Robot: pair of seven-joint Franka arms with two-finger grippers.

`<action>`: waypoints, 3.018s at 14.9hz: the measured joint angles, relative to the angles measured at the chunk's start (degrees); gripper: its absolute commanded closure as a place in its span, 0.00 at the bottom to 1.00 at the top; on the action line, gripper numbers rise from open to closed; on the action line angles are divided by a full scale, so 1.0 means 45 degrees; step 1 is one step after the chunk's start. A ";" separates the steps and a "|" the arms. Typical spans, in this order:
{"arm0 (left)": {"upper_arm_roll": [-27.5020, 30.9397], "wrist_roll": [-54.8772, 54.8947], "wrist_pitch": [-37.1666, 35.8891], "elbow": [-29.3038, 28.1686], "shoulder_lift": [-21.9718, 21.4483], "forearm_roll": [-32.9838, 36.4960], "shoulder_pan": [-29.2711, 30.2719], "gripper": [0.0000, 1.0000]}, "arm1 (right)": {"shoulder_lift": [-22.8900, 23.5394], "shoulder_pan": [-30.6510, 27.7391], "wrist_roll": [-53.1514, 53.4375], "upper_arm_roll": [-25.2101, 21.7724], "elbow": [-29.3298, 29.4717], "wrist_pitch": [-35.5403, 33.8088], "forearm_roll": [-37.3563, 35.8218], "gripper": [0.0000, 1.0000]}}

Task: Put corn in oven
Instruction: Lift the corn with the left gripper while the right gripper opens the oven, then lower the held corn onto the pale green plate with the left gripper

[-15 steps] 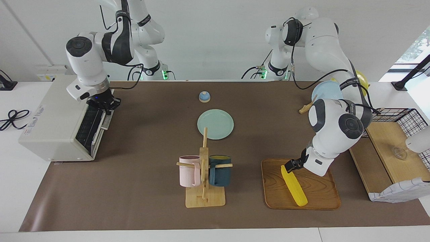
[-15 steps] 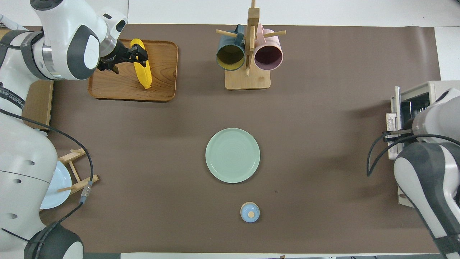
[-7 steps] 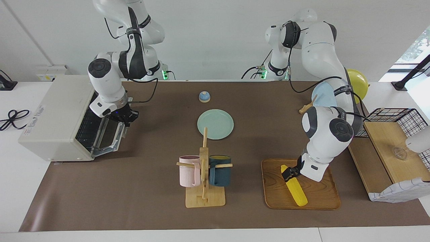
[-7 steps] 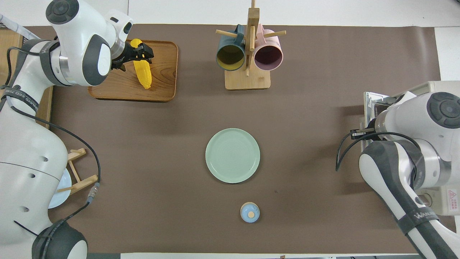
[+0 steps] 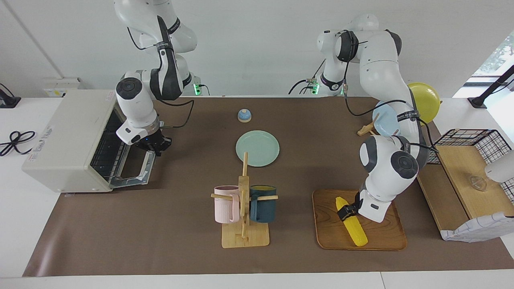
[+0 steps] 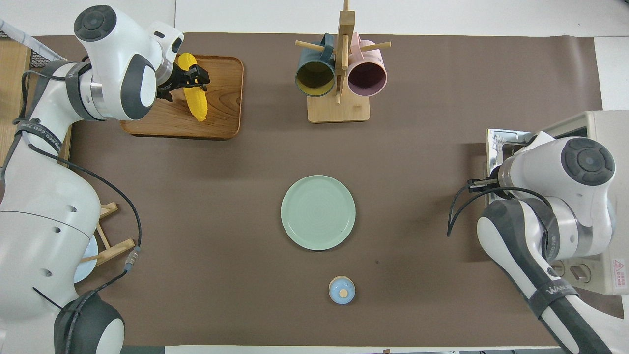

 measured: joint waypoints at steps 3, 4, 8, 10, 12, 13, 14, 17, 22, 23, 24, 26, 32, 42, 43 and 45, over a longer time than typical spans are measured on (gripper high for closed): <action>0.0007 -0.0001 0.0408 0.0008 0.0002 -0.0055 0.0006 0.01 | 0.0372 0.0070 0.0285 -0.0005 -0.0329 0.0825 -0.0029 1.00; 0.0007 -0.0002 0.0614 0.0005 0.0009 -0.0081 0.0005 0.01 | 0.0492 0.0073 0.0305 -0.0005 -0.0343 0.0925 -0.0029 1.00; 0.0007 -0.0002 0.0948 -0.0021 0.0141 -0.0089 0.0002 0.01 | 0.0748 0.0076 0.0350 -0.0006 -0.0340 0.1092 -0.0004 1.00; 0.0007 -0.0001 0.0960 -0.0020 0.0161 -0.0072 -0.0026 0.03 | 0.0772 0.0074 0.0405 -0.0060 -0.0340 0.1102 0.0302 1.00; 0.0007 0.0002 0.0985 -0.0019 0.0161 -0.0039 -0.0053 0.09 | 0.0777 0.0073 0.0405 -0.0119 -0.0339 0.1103 0.0559 1.00; 0.0007 0.0003 0.0998 -0.0019 0.0162 -0.0026 -0.0056 0.17 | 0.0778 0.0073 0.0406 -0.0125 -0.0339 0.1103 0.0582 1.00; 0.0008 0.0004 0.1009 -0.0019 0.0163 -0.0014 -0.0056 0.24 | 0.0781 0.0073 0.0406 -0.0125 -0.0340 0.1103 0.0584 1.00; 0.0008 0.0028 0.1025 -0.0018 0.0171 0.0006 -0.0061 0.44 | 0.0795 0.0091 0.0580 -0.0133 -0.0390 0.1102 0.0713 1.00; 0.0008 0.0178 0.0903 0.0038 0.0170 0.0006 -0.0061 1.00 | 0.0786 0.0786 0.0847 -0.0140 -0.0317 0.1098 0.1938 1.00; 0.0003 0.0178 0.0775 0.0072 0.0164 -0.0047 -0.0064 1.00 | 0.0778 0.1014 0.0973 -0.0139 -0.0168 0.1041 0.2037 1.00; -0.0001 0.0178 0.0661 0.0127 0.0134 -0.0194 -0.0073 1.00 | 0.0774 0.1206 0.1178 -0.0138 0.0036 0.0858 0.2055 1.00; -0.0004 0.0099 -0.0134 0.0284 -0.0198 -0.0617 -0.0095 1.00 | 0.0773 0.1361 0.1339 -0.0138 0.0407 0.0525 0.2060 0.88; -0.0063 -0.2501 -0.3423 -0.0601 -0.3419 -0.0751 -0.1167 1.00 | 0.0784 0.1358 0.1340 -0.0200 0.0606 0.0450 0.2065 0.00; -0.0158 -0.7116 0.2564 -1.0121 -0.8490 -0.0795 -0.6983 1.00 | 0.0790 0.1358 0.1339 -0.0201 0.0607 0.0449 0.2065 0.00; -0.0151 -0.7117 0.3416 -1.0732 -0.8545 -0.0796 -0.7277 1.00 | 0.0790 0.1358 0.1339 -0.0201 0.0607 0.0449 0.2065 0.00; -0.0138 -0.6893 0.4770 -1.1564 -0.8423 -0.0795 -0.7601 1.00 | 0.0794 0.1358 0.1339 -0.0201 0.0607 0.0449 0.2065 0.00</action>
